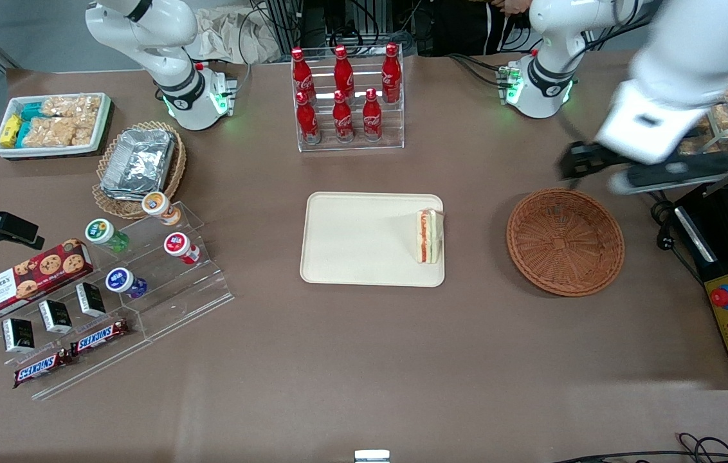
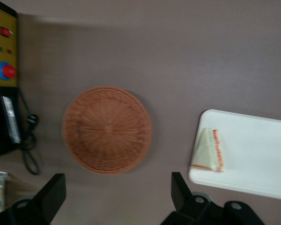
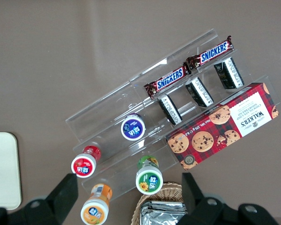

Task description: Place sandwich from basket to tray

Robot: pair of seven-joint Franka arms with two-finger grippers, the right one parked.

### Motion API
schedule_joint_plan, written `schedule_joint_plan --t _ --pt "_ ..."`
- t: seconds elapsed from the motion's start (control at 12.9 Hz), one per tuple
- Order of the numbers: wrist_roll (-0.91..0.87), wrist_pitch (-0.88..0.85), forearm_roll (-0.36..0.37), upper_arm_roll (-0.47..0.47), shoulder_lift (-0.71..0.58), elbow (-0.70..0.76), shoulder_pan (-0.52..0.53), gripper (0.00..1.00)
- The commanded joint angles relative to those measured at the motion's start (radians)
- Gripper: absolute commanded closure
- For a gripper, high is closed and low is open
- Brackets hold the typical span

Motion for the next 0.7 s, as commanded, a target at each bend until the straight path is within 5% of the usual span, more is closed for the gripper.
schedule_joint_plan --t 0.0,0.31,0.62 --pt "0.222 -0.022 -0.085 0.296 -0.058 -0.036 -0.168 0.00" --pt "0.306 -0.011 -0.078 0.428 -0.061 -0.046 -0.254 0.00" --pt "0.304 -0.010 -0.028 0.437 -0.050 -0.043 -0.282 0.00"
